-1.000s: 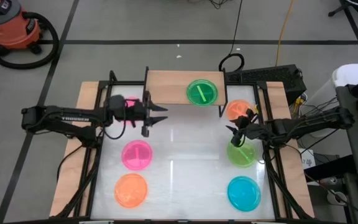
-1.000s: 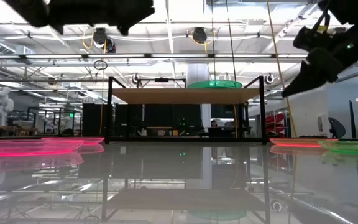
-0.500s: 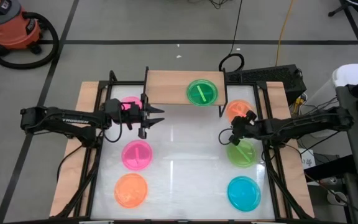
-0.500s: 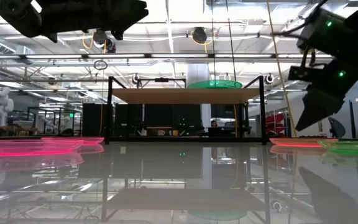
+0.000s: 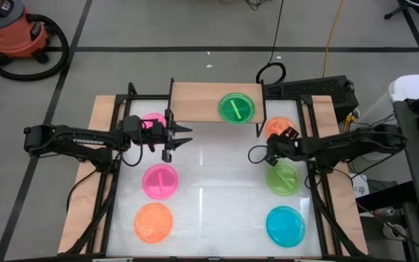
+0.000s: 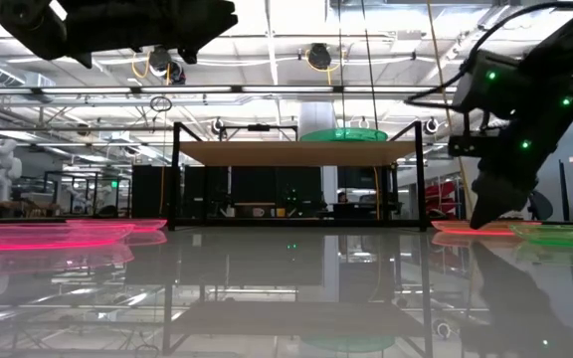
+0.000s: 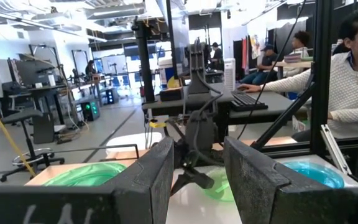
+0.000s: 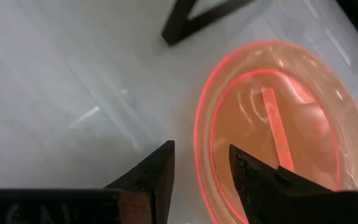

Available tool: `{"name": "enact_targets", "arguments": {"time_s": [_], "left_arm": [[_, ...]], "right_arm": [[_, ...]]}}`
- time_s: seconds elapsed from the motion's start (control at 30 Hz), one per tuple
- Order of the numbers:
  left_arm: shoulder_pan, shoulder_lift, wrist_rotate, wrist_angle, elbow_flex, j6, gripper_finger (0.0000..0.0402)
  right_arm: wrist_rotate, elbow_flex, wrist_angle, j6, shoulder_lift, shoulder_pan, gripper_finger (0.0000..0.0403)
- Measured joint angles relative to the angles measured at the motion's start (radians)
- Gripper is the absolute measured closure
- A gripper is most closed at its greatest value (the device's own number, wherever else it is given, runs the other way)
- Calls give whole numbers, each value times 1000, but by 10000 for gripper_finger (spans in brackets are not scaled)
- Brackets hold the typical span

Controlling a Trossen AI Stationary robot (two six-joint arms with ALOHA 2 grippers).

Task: Place and stack plates onto a shelf
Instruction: Stack the top orange plate on top of the green plate on the shelf

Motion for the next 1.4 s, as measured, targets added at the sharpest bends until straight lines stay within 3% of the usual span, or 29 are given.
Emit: {"name": "enact_targets", "arguments": {"time_s": [0.3,0.6,0.97,1.4], "left_arm": [[-3,0,1,0,0,7,254],[-3,0,1,-1,1,-10,254],[-3,0,1,-1,1,-19,254],[-3,0,1,-8,1,-15,254]], "right_arm": [[4,2,11,3,81,-47,280],[-2,2,14,1,89,-47,393],[-2,-3,5,-21,65,-45,402],[-1,45,-81,-6,-128,22,403]]}}
